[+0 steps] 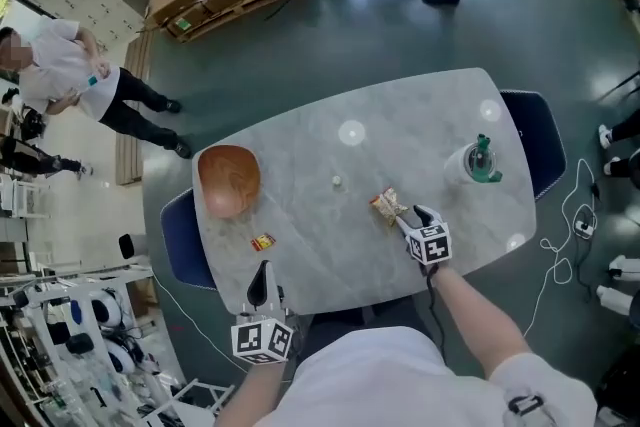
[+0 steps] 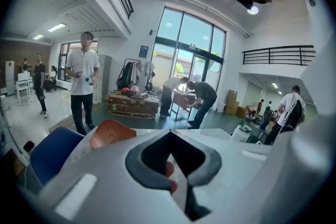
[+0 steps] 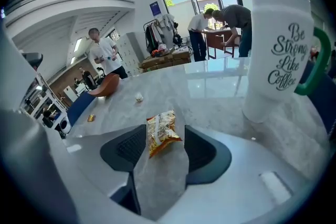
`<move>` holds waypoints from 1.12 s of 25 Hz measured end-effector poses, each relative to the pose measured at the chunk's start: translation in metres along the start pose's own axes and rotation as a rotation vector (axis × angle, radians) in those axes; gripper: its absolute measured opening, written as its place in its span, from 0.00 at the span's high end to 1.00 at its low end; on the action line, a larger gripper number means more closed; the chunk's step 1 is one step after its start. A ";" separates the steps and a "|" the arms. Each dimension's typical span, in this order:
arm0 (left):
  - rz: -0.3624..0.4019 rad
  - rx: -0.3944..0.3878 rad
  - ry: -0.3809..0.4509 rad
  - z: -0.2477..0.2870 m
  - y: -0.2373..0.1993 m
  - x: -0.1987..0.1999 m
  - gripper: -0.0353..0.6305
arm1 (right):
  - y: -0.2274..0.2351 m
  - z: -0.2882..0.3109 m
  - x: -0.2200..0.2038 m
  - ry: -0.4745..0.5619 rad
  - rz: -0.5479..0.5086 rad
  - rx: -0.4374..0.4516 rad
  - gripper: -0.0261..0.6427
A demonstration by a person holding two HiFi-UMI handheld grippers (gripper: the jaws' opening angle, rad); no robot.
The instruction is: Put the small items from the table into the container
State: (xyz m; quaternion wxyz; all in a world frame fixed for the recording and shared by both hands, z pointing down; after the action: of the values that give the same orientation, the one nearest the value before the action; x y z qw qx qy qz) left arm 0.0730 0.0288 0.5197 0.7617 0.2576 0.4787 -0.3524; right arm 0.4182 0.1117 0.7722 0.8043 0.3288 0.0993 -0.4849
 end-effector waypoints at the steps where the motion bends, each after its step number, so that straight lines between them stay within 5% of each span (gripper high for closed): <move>1: 0.002 0.008 -0.011 -0.002 0.001 -0.003 0.94 | 0.006 0.006 -0.001 -0.009 0.000 0.004 0.57; 8: -0.019 0.055 -0.052 -0.015 0.001 -0.019 0.94 | 0.026 0.047 -0.006 -0.116 -0.016 0.122 0.57; 11: -0.036 0.074 -0.052 -0.021 0.002 -0.021 0.94 | 0.015 0.049 -0.008 -0.130 -0.055 0.185 0.83; 14: -0.044 0.092 -0.035 -0.027 0.002 -0.017 0.94 | -0.001 0.040 -0.004 -0.119 -0.120 0.186 0.88; 21: -0.049 0.110 0.015 -0.033 0.004 -0.009 0.94 | -0.043 -0.010 0.019 0.008 -0.127 0.203 0.89; 28: 0.007 0.155 0.133 -0.031 -0.006 0.026 0.94 | -0.109 -0.094 0.078 0.250 -0.200 0.286 0.89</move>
State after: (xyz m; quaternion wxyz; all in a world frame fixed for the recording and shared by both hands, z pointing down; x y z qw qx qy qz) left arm 0.0585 0.0401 0.4831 0.7073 0.3405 0.4986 -0.3678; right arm 0.3805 0.0806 0.6156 0.6786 0.4857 0.1604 -0.5271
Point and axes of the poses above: the fingertips, and each gripper's own axes: z forward along the fingers, y to its right, x out of its top, the point moved 6 cm from there along -z, backward along the fingers, and after that the axes turned 15 degrees about z, right-handed, at the moved point
